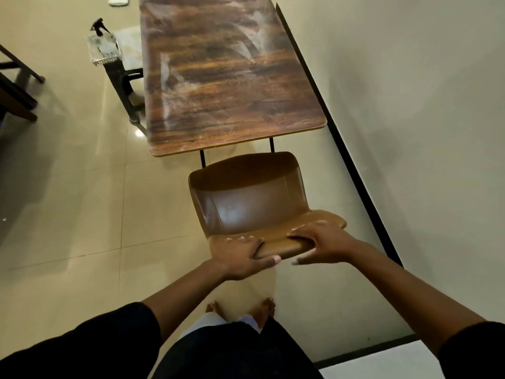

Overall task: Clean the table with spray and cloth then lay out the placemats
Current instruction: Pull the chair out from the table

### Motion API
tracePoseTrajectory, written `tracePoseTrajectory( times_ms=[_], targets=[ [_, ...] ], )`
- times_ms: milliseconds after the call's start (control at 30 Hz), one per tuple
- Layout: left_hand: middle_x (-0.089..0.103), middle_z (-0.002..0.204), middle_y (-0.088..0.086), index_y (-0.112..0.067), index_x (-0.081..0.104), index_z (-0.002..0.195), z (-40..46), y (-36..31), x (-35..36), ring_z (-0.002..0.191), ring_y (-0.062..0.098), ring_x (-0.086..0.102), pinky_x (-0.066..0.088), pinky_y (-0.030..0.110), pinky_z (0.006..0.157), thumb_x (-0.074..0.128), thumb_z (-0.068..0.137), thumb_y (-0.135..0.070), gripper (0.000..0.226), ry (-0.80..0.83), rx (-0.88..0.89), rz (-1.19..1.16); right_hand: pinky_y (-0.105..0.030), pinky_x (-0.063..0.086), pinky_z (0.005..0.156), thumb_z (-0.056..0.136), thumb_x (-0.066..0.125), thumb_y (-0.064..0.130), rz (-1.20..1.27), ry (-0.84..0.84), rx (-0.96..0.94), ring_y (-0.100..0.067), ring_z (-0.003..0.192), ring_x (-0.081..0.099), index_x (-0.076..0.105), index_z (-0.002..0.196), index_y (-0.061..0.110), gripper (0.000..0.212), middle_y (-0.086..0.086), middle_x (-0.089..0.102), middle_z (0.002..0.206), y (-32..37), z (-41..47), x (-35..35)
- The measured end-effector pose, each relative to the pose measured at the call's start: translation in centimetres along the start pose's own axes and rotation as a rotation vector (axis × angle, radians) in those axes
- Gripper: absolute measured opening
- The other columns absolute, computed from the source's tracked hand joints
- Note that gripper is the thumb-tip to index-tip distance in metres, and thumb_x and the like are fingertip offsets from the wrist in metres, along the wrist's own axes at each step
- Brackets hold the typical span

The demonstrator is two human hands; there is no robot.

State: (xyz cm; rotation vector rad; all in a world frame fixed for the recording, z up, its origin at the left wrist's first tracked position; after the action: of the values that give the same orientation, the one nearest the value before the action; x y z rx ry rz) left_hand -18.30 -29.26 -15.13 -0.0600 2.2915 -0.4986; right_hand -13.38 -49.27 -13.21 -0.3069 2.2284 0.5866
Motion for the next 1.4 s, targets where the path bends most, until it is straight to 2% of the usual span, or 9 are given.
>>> tracePoseTrajectory(
  times_ms=[67, 200, 367, 500, 667, 800, 900, 1233, 1400],
  targets=[
    [0.056, 0.162, 0.000, -0.030, 0.040, 0.166, -0.3, -0.1, 0.0, 0.143, 0.022, 0.056, 0.047, 0.041, 0.110, 0.051, 0.096, -0.085, 0.089, -0.067, 0.044, 0.100, -0.036, 0.039, 0.111, 0.083, 0.073, 0.060, -0.086, -0.070, 0.014, -0.013, 0.135, 0.048, 0.050, 0.147, 0.039, 0.071, 0.013, 0.054, 0.147, -1.0, -0.6, -0.6],
    [0.059, 0.160, -0.005, -0.034, 0.043, 0.164, -0.5, 0.4, 0.2, 0.140, 0.019, 0.060, 0.053, 0.037, 0.098, 0.066, 0.103, -0.040, 0.065, -0.237, 0.052, 0.243, -0.036, 0.040, 0.112, 0.085, 0.076, 0.026, -0.246, -0.256, 0.123, -0.015, 0.130, 0.055, 0.058, 0.139, 0.038, 0.058, 0.009, 0.061, 0.142, -1.9, -0.7, -1.0],
    [0.067, 0.143, -0.003, -0.031, 0.053, 0.153, -1.2, -0.1, -0.1, 0.124, 0.023, 0.067, 0.042, 0.033, 0.076, 0.063, 0.103, -0.014, 0.054, -0.280, 0.023, 0.246, -0.042, 0.028, 0.118, 0.088, 0.065, 0.020, -0.332, -0.271, 0.275, -0.018, 0.136, 0.048, 0.053, 0.141, 0.040, 0.058, 0.010, 0.057, 0.144, -1.0, -0.2, 0.4],
    [0.068, 0.135, 0.000, -0.028, 0.055, 0.149, -0.9, 0.4, 0.3, 0.118, 0.024, 0.066, 0.042, 0.035, 0.075, 0.069, 0.099, -0.009, 0.055, -0.243, 0.017, 0.204, -0.044, 0.029, 0.117, 0.088, 0.064, 0.014, -0.377, -0.265, 0.323, -0.020, 0.131, 0.051, 0.057, 0.135, 0.039, 0.054, 0.009, 0.061, 0.136, -0.3, 0.0, 0.2],
    [0.064, 0.139, 0.008, -0.031, 0.040, 0.168, -0.2, 1.1, 0.4, 0.125, 0.028, 0.060, 0.052, 0.037, 0.091, 0.066, 0.099, -0.011, 0.077, -0.143, 0.028, 0.162, -0.043, 0.046, 0.100, 0.080, 0.068, 0.010, -0.439, -0.217, 0.257, -0.020, 0.113, 0.061, 0.064, 0.116, 0.039, 0.046, 0.009, 0.067, 0.117, 0.0, 0.3, 0.0],
    [0.064, 0.141, 0.008, -0.034, 0.033, 0.171, -0.1, 1.0, 0.5, 0.125, 0.029, 0.059, 0.050, 0.034, 0.089, 0.064, 0.100, -0.009, 0.081, -0.146, 0.021, 0.151, -0.040, 0.046, 0.103, 0.083, 0.072, 0.022, -0.465, -0.196, 0.063, -0.017, 0.121, 0.061, 0.062, 0.131, 0.040, 0.052, 0.012, 0.067, 0.129, 0.1, 0.0, -0.7],
    [0.064, 0.142, 0.005, -0.038, 0.034, 0.171, 0.1, 0.9, 0.4, 0.123, 0.027, 0.061, 0.057, 0.037, 0.095, 0.066, 0.101, -0.011, 0.081, -0.158, 0.010, 0.156, -0.038, 0.055, 0.094, 0.084, 0.073, 0.031, -0.392, -0.195, 0.023, -0.016, 0.119, 0.063, 0.061, 0.136, 0.043, 0.054, 0.014, 0.067, 0.133, -0.3, -0.4, -1.3],
    [0.068, 0.140, 0.000, -0.045, 0.035, 0.169, -0.3, 1.0, 0.6, 0.117, 0.027, 0.065, 0.061, 0.045, 0.095, 0.065, 0.097, -0.007, 0.087, -0.151, -0.066, 0.193, -0.033, 0.057, 0.086, 0.077, 0.070, 0.020, -0.434, -0.328, 0.002, -0.016, 0.102, 0.070, 0.071, 0.120, 0.040, 0.048, 0.012, 0.075, 0.109, -0.8, -0.7, -0.3],
    [0.063, 0.154, -0.001, -0.040, 0.037, 0.170, -0.5, 1.4, 0.3, 0.129, 0.027, 0.062, 0.055, 0.040, 0.102, 0.068, 0.097, -0.003, 0.087, -0.164, -0.035, 0.212, -0.034, 0.057, 0.080, 0.078, 0.065, 0.024, -0.427, -0.327, 0.018, -0.015, 0.092, 0.070, 0.072, 0.113, 0.038, 0.039, 0.014, 0.074, 0.099, -0.7, 0.2, 0.2]
  ],
)
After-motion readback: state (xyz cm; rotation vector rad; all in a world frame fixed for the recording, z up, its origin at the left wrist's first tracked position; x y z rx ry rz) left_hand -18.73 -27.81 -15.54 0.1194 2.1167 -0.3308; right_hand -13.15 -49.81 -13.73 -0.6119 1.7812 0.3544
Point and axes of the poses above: each hand's wrist, its own z-axis towards the middle knuckle, its own x-axis out of the palm, y = z × x, the point moved 7 cm from there along z, towards the middle knuckle
